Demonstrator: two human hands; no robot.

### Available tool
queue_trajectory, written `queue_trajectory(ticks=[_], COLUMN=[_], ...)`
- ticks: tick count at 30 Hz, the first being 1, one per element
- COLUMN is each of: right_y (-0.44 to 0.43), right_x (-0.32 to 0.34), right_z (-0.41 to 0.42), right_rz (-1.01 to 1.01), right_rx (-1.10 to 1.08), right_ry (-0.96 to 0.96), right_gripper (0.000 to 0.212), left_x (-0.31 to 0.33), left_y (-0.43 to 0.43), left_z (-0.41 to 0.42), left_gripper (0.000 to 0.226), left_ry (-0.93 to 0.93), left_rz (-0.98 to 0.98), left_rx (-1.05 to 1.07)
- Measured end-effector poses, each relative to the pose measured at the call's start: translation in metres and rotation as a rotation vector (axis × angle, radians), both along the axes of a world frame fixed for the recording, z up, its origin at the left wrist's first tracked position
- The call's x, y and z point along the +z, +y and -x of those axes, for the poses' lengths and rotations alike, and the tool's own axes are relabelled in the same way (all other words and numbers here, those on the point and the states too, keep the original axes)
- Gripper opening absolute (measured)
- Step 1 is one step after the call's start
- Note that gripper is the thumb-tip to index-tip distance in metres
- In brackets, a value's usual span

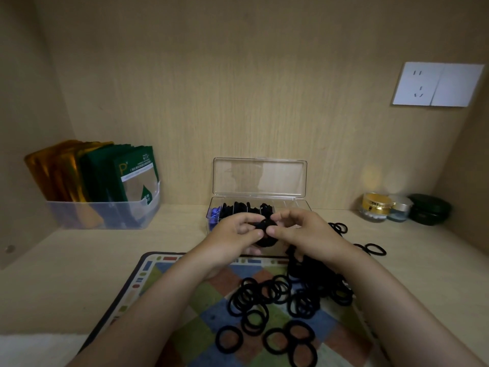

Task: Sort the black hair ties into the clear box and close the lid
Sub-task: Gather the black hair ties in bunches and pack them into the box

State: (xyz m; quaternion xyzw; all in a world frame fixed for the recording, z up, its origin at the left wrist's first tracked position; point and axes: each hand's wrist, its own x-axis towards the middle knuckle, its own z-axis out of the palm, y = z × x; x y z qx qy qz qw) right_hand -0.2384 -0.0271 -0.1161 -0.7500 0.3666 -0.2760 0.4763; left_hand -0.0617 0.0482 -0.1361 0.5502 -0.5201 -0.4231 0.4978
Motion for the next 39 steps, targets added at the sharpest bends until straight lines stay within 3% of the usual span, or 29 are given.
queue_trajectory(ticks=[6, 11, 16, 20, 24, 29, 33, 39], right_y=[0.002, 0.000, 0.002, 0.000, -0.013, -0.039, -0.054, -0.063], right_x=[0.004, 0.005, 0.005, 0.013, 0.025, 0.029, 0.027, 0.029], right_z=[0.003, 0.002, 0.000, 0.000, -0.005, -0.023, -0.037, -0.055], right_rz=[-0.365, -0.470, -0.455, -0.365, -0.054, 0.146, 0.340, 0.472], right_rx=[0.115, 0.040, -0.022, -0.118, -0.344, -0.424, -0.424, -0.377], right_ry=[-0.128, -0.162, -0.115, -0.118, -0.025, 0.154, 0.463, 0.886], right_gripper=[0.024, 0.035, 0.021, 0.031, 0.023, 0.014, 0.022, 0.033], left_x=[-0.001, -0.004, -0.003, -0.003, -0.007, -0.016, -0.023, -0.028], left_y=[-0.001, -0.001, -0.002, -0.004, -0.013, -0.020, -0.023, -0.025], left_z=[0.003, 0.006, 0.009, 0.004, -0.014, -0.023, -0.024, -0.025], left_gripper=[0.018, 0.025, 0.032, 0.033, 0.036, 0.043, 0.050, 0.053], left_ry=[-0.003, -0.149, -0.330, -0.617, -0.937, -1.036, -1.050, -1.095], left_rz=[0.063, 0.146, 0.149, 0.312, 0.489, 0.460, 0.376, 0.355], left_rx=[0.085, 0.095, -0.014, 0.157, 0.349, 0.287, 0.219, 0.196])
